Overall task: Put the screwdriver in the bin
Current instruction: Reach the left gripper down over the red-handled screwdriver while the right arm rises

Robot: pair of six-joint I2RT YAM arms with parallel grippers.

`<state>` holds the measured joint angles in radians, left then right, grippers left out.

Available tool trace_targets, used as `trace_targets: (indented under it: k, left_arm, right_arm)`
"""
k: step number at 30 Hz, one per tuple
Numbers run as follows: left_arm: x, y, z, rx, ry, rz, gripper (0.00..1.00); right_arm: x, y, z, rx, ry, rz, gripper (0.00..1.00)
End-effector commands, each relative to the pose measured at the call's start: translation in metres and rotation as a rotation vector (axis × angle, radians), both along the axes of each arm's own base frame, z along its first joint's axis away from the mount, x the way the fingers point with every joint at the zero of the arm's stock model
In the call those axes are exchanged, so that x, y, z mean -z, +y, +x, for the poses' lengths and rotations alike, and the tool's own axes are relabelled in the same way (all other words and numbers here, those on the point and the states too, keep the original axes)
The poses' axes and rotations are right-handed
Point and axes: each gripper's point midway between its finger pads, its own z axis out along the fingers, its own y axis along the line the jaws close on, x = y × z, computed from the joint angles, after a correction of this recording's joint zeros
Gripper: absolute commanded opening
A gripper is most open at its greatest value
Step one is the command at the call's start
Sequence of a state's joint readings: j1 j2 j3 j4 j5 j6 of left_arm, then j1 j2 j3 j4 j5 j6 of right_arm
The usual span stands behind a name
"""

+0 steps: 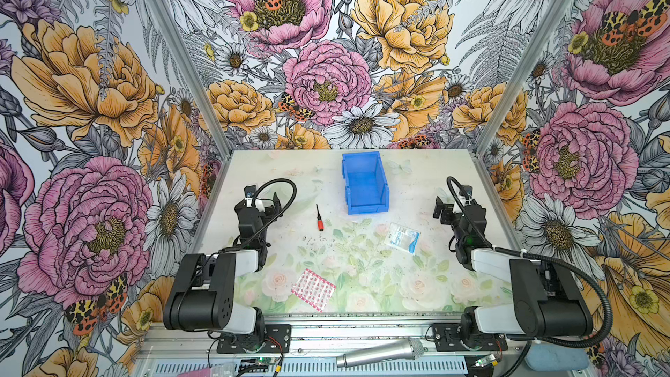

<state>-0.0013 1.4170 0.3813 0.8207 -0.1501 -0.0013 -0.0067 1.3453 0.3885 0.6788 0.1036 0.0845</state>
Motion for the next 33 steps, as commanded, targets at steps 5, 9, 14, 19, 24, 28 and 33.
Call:
trace_targets:
  k: [5,9,14,19,24,28,33]
  left_arm:
    - [-0.002,0.008,-0.006,-0.055,0.115,-0.028,0.99]
    - [-0.005,0.005,-0.011,-0.063,0.188,-0.067,0.99]
    - [0.001,0.004,-0.023,-0.158,0.347,-0.161,0.99]
    - [-0.005,-0.032,-0.033,-0.069,0.375,-0.239,0.99]
    - [-0.015,-0.065,-0.045,-0.042,0.411,-0.261,0.99]
    - [-0.017,-0.093,-0.055,-0.007,0.445,-0.267,0.99]
    - [-0.017,-0.113,-0.068,0.003,0.483,-0.296,0.99]
  right_arm:
    - [-0.025,0.011,-0.022,0.017,0.035,-0.005,1.0]
    - [-0.037,0.009,-0.037,0.083,0.086,0.034,0.99]
    - [-0.049,0.002,-0.054,0.169,0.156,0.102,0.99]
    - [-0.057,0.011,-0.061,0.148,0.19,0.167,1.0]
    - [-0.061,0.023,-0.055,0.1,0.259,0.197,1.0]
    - [-0.06,0.043,-0.048,0.023,0.322,0.259,1.0]
    - [-0.048,0.068,-0.045,-0.065,0.406,0.348,1.0]
